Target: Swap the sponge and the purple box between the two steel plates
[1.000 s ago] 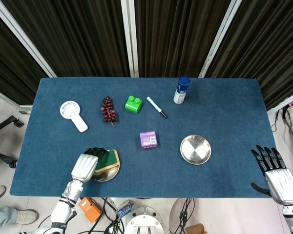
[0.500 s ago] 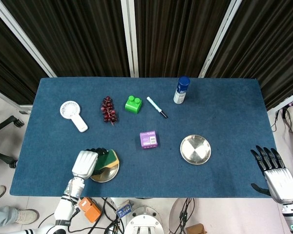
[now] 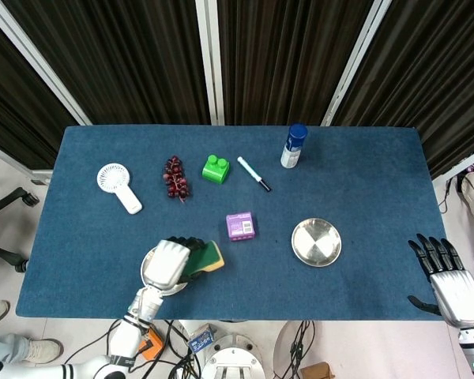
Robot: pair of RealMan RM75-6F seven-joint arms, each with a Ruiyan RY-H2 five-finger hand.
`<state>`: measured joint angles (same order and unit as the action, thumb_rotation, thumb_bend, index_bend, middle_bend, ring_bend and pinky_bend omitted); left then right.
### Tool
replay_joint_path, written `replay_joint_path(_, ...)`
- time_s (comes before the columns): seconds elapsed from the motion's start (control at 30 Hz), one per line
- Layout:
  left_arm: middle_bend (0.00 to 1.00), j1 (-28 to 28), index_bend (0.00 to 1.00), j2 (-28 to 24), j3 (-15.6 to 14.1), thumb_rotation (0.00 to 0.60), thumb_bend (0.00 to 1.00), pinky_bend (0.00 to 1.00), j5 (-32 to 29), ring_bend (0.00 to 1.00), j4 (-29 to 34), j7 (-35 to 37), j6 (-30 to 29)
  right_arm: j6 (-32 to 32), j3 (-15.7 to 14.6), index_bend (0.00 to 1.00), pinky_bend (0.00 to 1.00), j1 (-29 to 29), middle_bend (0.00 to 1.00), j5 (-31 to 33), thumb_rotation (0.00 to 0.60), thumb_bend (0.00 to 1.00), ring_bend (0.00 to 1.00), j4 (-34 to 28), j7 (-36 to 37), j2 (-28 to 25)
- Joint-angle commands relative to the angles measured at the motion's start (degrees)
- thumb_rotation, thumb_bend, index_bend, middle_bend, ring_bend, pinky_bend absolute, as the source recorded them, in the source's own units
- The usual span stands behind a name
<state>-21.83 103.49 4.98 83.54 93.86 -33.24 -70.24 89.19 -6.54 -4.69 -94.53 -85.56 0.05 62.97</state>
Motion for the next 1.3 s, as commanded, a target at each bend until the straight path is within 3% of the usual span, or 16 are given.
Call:
replay_joint_path(0.03, 0.51, -4.6, 0.50, 8.2, 1.5, 0.600, 0.35, 0.57, -1.6, 0.54, -3.2, -6.3, 4.6, -1.1, 0.5, 0.00, 0.00, -0.4, 0.00, 0.5, 0.600, 0.16, 0.00, -0.1, 1.2, -0.6)
replay_joint_path(0.2, 0.43, -8.3, 0.44, 16.2, 2.7, 0.600, 0.22, 0.54, -1.8, 0.47, -10.9, -8.9, 6.6, -3.3, 1.2, 0.00, 0.00, -0.8, 0.00, 1.9, 0.600, 0.16, 0.00, 0.1, 3.1, -1.4)
replay_joint_path(0.37, 0.20, -10.2, 0.21, 18.5, 1.5, 0.600, 0.03, 0.36, -1.6, 0.19, -14.2, -10.4, 8.6, -4.3, 1.6, 0.00, 0.00, -1.1, 0.00, 1.9, 0.600, 0.16, 0.00, 0.3, 4.8, -2.0)
replay_joint_path(0.47, 0.13, -11.1, 0.14, 19.1, 1.2, 0.600, 0.00, 0.32, -2.2, 0.11, -14.0, -7.8, 10.4, -5.0, 1.6, 0.00, 0.00, -1.3, 0.00, 1.8, 0.600, 0.16, 0.00, 0.5, 5.9, -2.5)
replay_joint_path(0.67, 0.11, -11.9, 0.10, 17.7, 2.5, 0.590, 0.00, 0.30, -2.4, 0.08, -8.4, -2.6, 11.0, -5.4, 2.1, 0.00, 0.00, -1.1, 0.00, 2.2, 0.600, 0.16, 0.00, 0.5, 6.7, -2.9)
replay_joint_path(0.83, 0.11, -12.7, 0.10, 15.2, 9.3, 0.592, 0.03, 0.25, -3.3, 0.09, -4.4, -0.6, 8.1, -5.2, 2.0, 0.00, 0.00, -0.7, 0.00, 1.6, 0.600, 0.16, 0.00, 0.5, 7.5, -3.3)
replay_joint_path(0.9, 0.11, -13.5, 0.10, 15.0, 12.6, 0.591, 0.07, 0.19, -4.7, 0.09, -6.3, -0.4, 7.6, -5.0, 2.1, 0.00, 0.00, -0.6, 0.00, 1.5, 0.600, 0.16, 0.00, 0.5, 7.7, -3.4)
replay_joint_path(1.0, 0.11, -14.7, 0.10, 15.1, 15.3, 0.575, 0.08, 0.18, -8.9, 0.09, -10.8, -0.5, 9.0, -5.0, 2.3, 0.00, 0.00, -0.5, 0.00, 1.4, 0.600, 0.16, 0.00, 0.5, 7.5, -3.3)
replay_joint_path(1.2, 0.11, -17.7, 0.10, 17.9, 17.7, 0.541, 0.08, 0.08, -15.0, 0.09, -21.1, 1.0, 11.7, -5.9, 2.3, 0.00, 0.00, -0.7, 0.00, 1.2, 0.600, 0.16, 0.00, 0.2, 7.6, -3.4)
replay_joint_path(1.3, 0.11, -19.1, 0.10, 19.2, 17.9, 0.527, 0.08, 0.08, -16.2, 0.09, -24.7, 2.1, 12.3, -6.1, 2.5, 0.00, 0.00, -0.7, 0.00, 1.4, 0.600, 0.16, 0.00, 0.2, 7.9, -3.6)
